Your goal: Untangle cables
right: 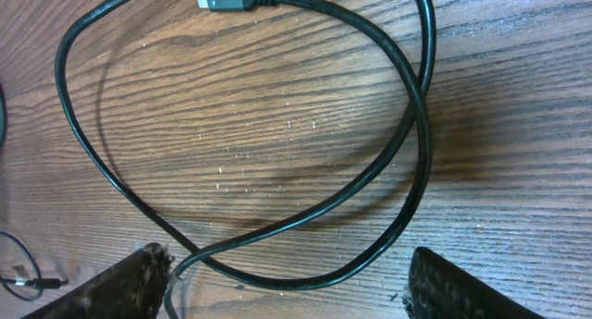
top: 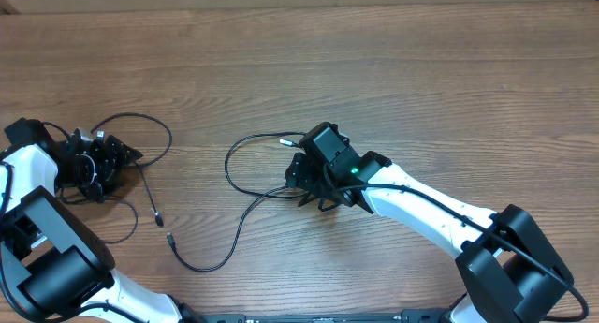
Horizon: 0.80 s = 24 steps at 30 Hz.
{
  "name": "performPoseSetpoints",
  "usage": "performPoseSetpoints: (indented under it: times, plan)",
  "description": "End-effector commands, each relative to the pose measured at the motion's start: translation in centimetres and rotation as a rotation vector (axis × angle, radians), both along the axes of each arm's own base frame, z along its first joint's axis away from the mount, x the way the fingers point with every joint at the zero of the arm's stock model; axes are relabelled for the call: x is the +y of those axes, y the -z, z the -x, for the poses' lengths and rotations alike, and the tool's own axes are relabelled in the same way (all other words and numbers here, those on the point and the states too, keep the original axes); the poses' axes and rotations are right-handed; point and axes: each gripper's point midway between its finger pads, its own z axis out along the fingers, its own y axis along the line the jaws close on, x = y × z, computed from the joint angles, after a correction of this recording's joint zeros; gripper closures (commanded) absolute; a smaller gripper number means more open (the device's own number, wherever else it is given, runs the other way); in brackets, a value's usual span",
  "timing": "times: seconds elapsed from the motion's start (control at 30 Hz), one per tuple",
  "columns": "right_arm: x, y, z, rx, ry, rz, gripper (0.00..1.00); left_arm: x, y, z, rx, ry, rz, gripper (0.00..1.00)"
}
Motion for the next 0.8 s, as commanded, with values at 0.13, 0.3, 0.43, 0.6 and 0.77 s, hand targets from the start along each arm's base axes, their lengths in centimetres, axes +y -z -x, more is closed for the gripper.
performPoseSetpoints:
  times: [0.13,0.3,0.43,0.6,0.77]
  plan:
    - [0.1,0.2,0.1,-0.009,-0.021,0.007,0.17,-1.9,-0.3,-1.0,-0.022,0.072,0.004,0.75]
    - [0.1,0.2,0.1,-0.009,-0.021,0.007,0.16,-2.6,0.6,-0.9,0.051,0.117,-0.086,0.69]
    - [0.0,0.2,0.1,-0.009,-0.021,0.007,0.16,-2.7,1.4,-0.5,0.131,0.121,-0.172,0.87]
    - [0.0,0.2,0.2,-0.008,-0.021,0.008,0.16,-2.7,1.3,0.1,0.192,0.091,-0.197,0.96]
    - [0.0,0.2,0.1,-0.009,-0.021,0.008,0.16,0.0,-0.8,0.3,0.246,0.019,-0.269,0.96]
